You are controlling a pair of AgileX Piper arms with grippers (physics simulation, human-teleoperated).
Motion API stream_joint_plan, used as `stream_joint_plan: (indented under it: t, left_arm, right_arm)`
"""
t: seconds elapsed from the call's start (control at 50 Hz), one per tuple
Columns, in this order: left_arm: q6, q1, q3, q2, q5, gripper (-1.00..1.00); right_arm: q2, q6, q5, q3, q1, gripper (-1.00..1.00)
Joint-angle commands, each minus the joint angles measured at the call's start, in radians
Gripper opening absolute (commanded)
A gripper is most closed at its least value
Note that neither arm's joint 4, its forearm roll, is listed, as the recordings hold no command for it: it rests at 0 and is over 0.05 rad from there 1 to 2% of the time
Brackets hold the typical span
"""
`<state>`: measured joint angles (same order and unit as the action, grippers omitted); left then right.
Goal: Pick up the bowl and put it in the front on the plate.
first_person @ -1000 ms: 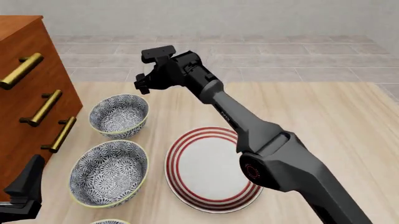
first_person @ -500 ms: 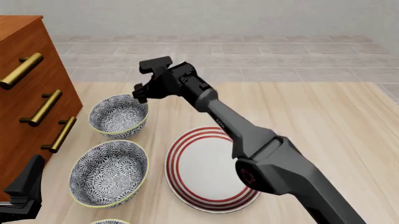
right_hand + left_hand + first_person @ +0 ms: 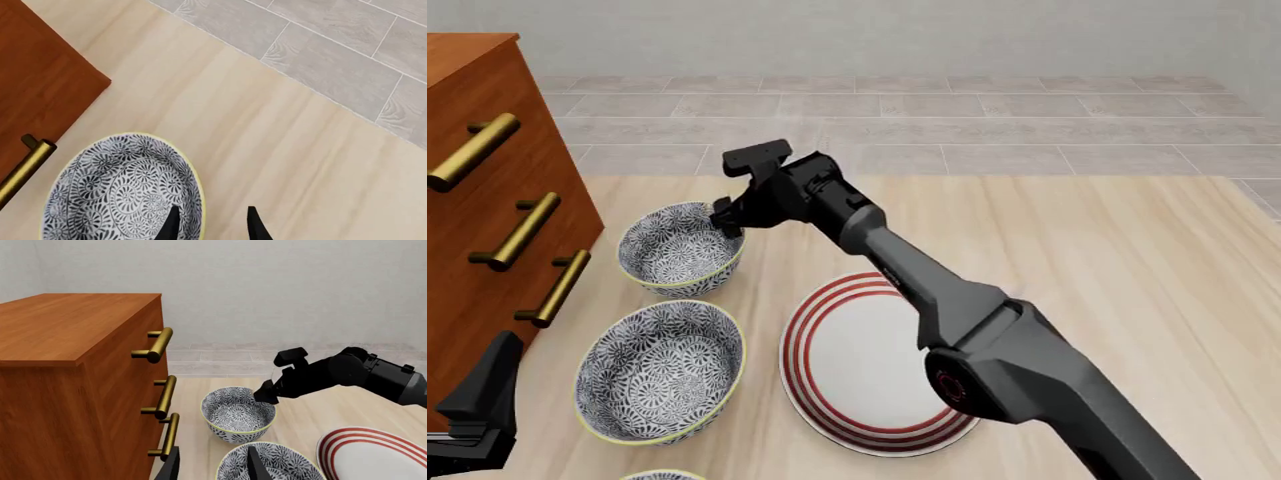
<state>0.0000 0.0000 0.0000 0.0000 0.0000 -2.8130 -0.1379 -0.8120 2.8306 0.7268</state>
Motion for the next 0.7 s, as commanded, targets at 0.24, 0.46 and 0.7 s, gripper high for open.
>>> stream_joint_plan:
  t: [0.24, 0.46, 0.7]
  left_arm:
    - [0.000, 0.000, 0.000, 0.000, 0.000, 1.00]
    - [0.000, 0.000, 0.000, 0.000, 0.000, 1.00]
    - [0.000, 0.000, 0.000, 0.000, 0.000, 1.00]
  right_arm:
    - [-0.038, 0.013, 0.008, 0.000, 0.013, 1.00]
    - [-0.047, 0.015, 0.014, 0.000, 0.017, 1.00]
    - [-0.050, 0.001, 0.028, 0.000, 0.034, -1.00]
